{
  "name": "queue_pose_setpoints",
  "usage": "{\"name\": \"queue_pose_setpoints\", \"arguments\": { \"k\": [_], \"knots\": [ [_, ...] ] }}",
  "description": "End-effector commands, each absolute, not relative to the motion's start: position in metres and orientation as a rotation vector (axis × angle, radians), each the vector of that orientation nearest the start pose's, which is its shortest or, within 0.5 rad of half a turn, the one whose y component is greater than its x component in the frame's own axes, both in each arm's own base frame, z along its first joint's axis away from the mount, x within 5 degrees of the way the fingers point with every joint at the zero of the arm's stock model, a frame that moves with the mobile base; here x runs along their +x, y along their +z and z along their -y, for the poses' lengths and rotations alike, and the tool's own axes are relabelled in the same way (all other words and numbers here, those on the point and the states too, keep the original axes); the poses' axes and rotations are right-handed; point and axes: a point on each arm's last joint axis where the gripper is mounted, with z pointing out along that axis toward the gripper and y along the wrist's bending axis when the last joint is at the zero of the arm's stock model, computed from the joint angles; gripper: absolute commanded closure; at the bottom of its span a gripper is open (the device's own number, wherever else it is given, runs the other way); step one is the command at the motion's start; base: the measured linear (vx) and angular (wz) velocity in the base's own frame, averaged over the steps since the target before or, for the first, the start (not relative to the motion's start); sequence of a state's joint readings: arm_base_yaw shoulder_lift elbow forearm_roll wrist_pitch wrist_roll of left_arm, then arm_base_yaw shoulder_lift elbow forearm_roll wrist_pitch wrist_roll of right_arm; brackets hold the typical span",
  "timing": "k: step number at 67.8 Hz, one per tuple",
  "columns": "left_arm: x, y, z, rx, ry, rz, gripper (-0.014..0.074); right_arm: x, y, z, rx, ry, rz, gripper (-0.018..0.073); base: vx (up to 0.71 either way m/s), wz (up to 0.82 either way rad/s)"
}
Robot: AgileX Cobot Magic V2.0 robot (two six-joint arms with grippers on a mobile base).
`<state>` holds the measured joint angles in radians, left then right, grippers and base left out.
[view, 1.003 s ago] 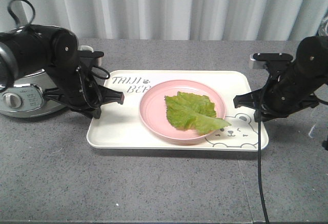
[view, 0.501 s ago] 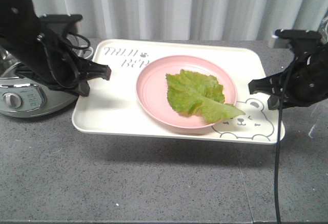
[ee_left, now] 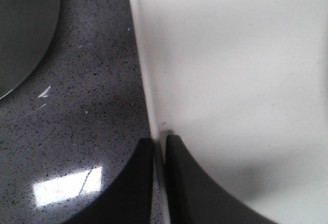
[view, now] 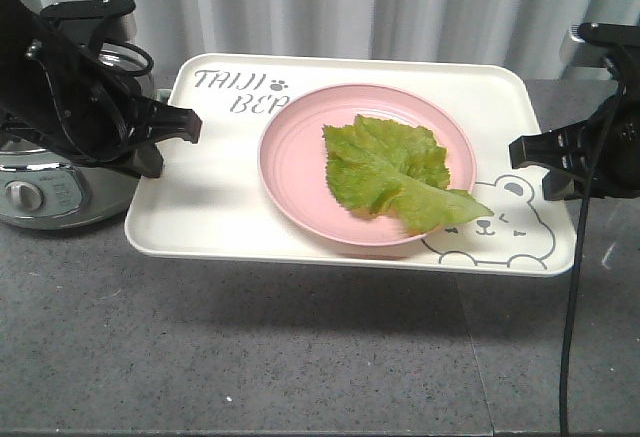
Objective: Transfer vegetables to tray and serve
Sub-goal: 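Lift the tray with both grippers off the counter, then hold the tray raised level with both grippers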
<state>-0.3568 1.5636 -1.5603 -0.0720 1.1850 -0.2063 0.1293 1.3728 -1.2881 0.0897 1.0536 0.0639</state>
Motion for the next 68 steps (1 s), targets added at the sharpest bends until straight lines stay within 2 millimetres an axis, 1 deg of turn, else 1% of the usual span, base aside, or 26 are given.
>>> {"name": "queue_pose_setpoints", "arguments": {
  "k": [1, 68],
  "knots": [
    [0.2944, 0.3916, 0.1196, 0.215, -0.316, -2.582, 0.0604, 0.2726, 0.3721, -0.0419, -0.095, 0.17, -2.507, 0.0564, 0.0, 0.0],
    [0.2942, 0.3914, 0.1195, 0.216, -0.315, -2.586, 0.0604, 0.2713, 0.3713, -0.0421, -0.096, 0.174, -2.524, 0.0564, 0.0, 0.0]
  ]
}}
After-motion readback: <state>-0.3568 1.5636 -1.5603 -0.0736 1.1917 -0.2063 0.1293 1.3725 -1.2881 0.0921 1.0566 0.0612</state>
